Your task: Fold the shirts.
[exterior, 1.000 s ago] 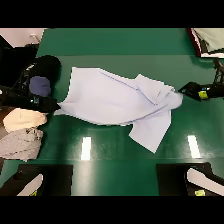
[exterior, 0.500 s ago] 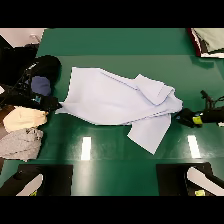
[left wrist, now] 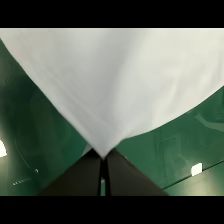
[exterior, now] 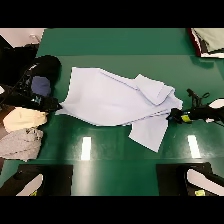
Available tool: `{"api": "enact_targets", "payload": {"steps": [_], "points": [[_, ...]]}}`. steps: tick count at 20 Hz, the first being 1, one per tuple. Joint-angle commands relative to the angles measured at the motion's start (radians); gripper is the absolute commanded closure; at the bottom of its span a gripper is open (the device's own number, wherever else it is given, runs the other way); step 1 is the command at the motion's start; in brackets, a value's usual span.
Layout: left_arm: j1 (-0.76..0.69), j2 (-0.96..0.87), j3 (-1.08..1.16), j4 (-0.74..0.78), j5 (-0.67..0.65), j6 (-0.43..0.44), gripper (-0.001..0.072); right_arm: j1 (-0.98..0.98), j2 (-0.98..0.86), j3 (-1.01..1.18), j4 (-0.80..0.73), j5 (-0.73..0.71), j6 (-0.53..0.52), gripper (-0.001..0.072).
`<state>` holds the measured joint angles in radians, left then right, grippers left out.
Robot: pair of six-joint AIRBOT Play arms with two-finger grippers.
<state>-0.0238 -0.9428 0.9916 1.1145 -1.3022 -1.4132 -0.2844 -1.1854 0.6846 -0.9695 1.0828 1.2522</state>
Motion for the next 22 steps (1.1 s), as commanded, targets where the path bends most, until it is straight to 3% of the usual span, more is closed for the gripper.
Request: {"api": "enact_targets", "payload": {"steps": [1, 4, 7, 14, 17, 22], "points": [[0.001, 0.001, 0.014, -0.001, -0.003, -0.001, 0.0685, 0.01, 0.055, 0.06, 0.011, 0.052, 0.006, 0.07], [0.001, 0.001, 0.177, 0.0, 0.027, -0.001, 0.0686, 0.009, 0.193, 0.225, 0.01, 0.073, 0.056, 0.07], [0.001, 0.001, 0.477, 0.0, 0.085, -0.001, 0.0686, 0.01, 0.298, 0.485, 0.01, 0.017, 0.105, 0.07], [0.001, 0.005, 1.147, 0.006, 0.186, 0.0, 0.0686, 0.008, 0.381, 1.13, -0.003, 0.016, 0.117, 0.07], [0.001, 0.072, 1.226, -0.006, 0.229, -0.001, 0.0686, 0.008, 0.409, 1.317, -0.08, 0.069, 0.134, 0.07], [0.001, 0.111, 1.175, -0.019, 0.132, -0.031, 0.0687, 0.008, 0.391, 1.481, -0.344, 0.262, 0.221, 0.0702]]}}
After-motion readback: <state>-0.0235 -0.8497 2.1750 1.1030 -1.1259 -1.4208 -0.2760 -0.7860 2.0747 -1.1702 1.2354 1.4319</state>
